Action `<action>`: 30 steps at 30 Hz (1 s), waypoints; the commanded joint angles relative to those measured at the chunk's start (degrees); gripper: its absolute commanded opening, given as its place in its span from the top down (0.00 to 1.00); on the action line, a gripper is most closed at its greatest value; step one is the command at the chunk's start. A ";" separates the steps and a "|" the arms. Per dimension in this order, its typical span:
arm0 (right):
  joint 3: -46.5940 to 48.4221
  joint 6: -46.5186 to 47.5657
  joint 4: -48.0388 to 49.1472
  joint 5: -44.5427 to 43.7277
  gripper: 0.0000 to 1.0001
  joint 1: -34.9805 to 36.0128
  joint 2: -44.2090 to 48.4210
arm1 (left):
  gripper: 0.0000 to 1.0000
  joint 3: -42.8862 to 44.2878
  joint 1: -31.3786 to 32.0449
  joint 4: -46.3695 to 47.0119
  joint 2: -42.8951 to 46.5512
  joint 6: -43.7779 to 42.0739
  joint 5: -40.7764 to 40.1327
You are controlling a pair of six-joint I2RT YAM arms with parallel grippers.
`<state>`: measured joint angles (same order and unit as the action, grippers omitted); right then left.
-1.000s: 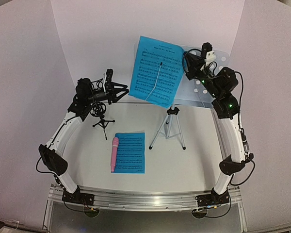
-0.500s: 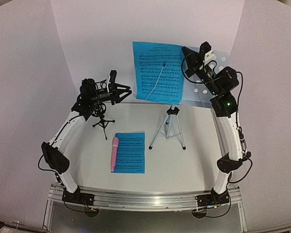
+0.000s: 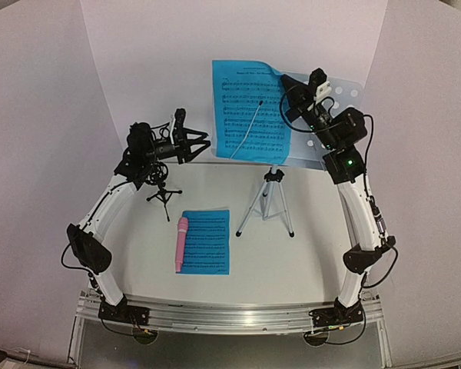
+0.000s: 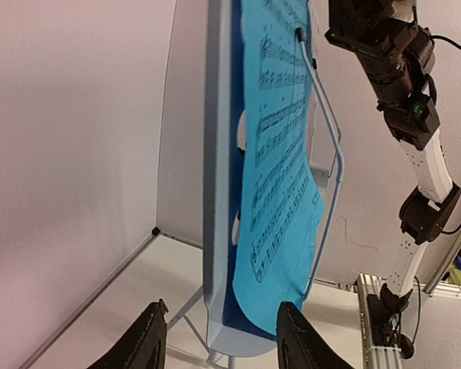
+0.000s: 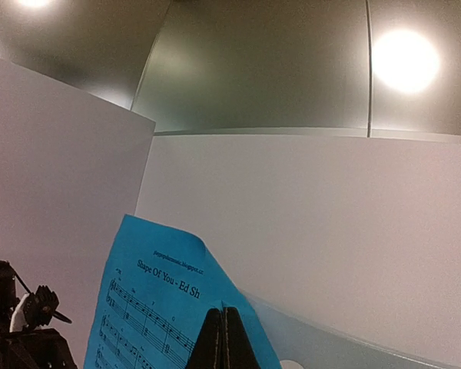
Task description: Set up the instrument practice props
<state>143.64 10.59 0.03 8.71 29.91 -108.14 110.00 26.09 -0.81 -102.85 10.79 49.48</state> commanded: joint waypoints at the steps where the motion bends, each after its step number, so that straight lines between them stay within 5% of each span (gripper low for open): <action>1: -1.22 -4.08 5.78 -0.91 1.00 -0.12 3.03 | 0.49 8.29 -0.29 6.61 -0.12 -2.98 1.76; 5: -1.27 -5.42 7.84 -1.34 1.00 -0.10 3.10 | 0.46 13.94 -0.33 4.45 -2.05 -2.50 1.90; 20: -8.03 -8.08 14.43 -1.83 1.00 0.87 5.31 | 0.11 11.31 1.95 3.34 -5.09 -3.15 -0.42; 30: -8.36 -10.11 18.73 -2.61 1.00 2.08 3.46 | 0.25 9.88 2.57 5.41 -5.17 -2.98 0.68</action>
<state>134.34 1.86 15.16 7.13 31.23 -104.73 119.11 28.72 2.08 -108.68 8.25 49.51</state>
